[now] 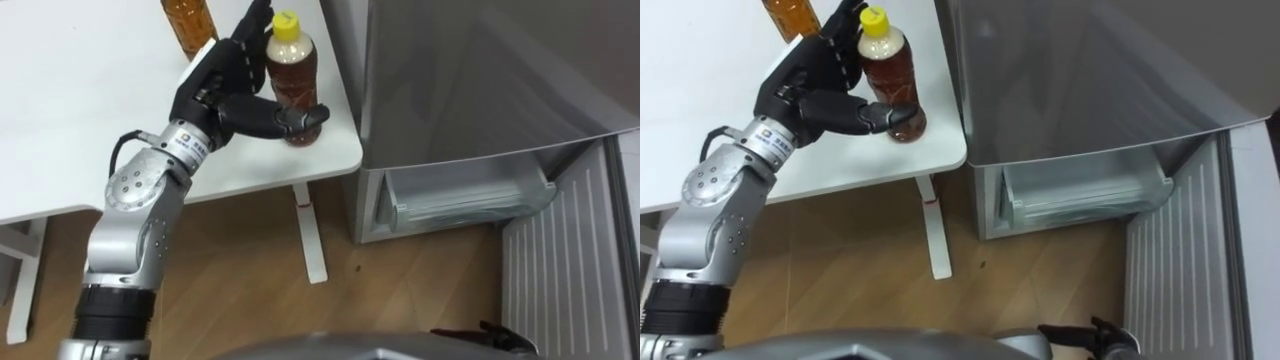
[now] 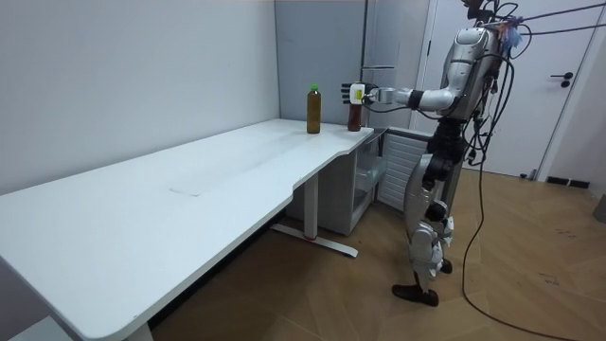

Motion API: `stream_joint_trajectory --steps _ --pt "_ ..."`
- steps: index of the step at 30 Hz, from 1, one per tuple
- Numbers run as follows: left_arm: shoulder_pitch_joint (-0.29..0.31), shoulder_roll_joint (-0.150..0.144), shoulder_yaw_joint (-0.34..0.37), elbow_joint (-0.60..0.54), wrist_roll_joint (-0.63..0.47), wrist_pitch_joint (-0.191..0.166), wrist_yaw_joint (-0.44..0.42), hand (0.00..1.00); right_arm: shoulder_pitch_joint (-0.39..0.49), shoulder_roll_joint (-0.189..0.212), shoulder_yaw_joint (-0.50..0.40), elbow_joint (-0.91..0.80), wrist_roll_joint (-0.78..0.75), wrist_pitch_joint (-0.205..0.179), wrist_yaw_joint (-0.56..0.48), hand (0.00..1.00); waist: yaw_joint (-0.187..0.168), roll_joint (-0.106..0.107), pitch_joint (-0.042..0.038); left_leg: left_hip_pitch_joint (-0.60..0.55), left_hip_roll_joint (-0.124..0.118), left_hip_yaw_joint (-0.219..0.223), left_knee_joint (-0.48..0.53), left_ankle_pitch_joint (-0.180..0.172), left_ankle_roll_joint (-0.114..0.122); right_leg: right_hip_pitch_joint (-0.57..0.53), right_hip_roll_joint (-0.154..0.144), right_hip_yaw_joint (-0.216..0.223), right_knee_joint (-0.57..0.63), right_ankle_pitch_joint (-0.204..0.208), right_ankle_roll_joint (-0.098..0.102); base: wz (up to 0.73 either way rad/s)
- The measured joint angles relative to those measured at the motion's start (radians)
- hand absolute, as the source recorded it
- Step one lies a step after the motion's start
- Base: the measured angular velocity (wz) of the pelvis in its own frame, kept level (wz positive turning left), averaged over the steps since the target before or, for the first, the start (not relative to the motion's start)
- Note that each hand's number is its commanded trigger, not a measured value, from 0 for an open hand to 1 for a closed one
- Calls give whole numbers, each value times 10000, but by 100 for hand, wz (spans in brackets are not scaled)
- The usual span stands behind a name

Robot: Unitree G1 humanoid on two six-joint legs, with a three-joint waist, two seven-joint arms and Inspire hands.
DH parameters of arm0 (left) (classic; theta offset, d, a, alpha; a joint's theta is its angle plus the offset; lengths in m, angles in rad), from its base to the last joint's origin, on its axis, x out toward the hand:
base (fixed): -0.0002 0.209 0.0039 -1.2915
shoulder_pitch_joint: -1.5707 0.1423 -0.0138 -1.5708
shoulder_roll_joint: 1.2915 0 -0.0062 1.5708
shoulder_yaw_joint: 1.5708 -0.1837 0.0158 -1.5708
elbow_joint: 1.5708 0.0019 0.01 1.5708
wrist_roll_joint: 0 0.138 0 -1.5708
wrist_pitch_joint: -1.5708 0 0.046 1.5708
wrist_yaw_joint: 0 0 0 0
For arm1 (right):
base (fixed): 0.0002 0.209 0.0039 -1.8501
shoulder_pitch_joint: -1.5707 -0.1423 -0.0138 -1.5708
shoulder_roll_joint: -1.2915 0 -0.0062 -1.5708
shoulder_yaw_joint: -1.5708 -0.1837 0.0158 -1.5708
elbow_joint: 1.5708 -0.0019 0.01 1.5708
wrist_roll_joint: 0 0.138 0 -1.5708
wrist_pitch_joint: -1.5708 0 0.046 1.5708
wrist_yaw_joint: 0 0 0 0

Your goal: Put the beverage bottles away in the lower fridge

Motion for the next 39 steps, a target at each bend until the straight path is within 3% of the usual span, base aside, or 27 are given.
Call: stream_joint_trajectory --steps 2,3,11,23,29,39 --pt "0 0 4 4 0 29 15 87 2 -1 -1 7 -42 36 -2 0 -43 -18 -2 15 0 19 0 0 0 0 0 30 1 0 0 -2" --pt "0 0 10 4 0 42 22 100 1 -3 -2 7 -49 59 -2 0 -51 -21 -3 25 1 34 -2 0 0 0 0 62 1 0 0 -8" --pt "-152 2 53 263 22 107 132 100 96 -7 18 89 -1046 333 -211 0 -77 -18 -4 152 7 189 -90 0 0 -1 0 230 -1 -1 1 -6" --pt "-171 29 -198 484 18 701 336 100 196 -6 121 298 -2886 987 -166 0 -101 -15 5 158 10 216 -107 0 0 -23 0 264 -1 -2 2 0" --pt "-171 36 -338 488 19 709 346 100 247 111 497 449 -3651 1445 121 0 -98 -16 6 164 22 312 -152 0 0 -99 2 386 22 -1 2 -4" --pt "-172 95 -339 488 26 709 585 100 204 193 499 436 -3971 1600 364 0 -91 -49 27 138 39 389 -139 -1 1 -167 5 475 153 -2 2 -3"
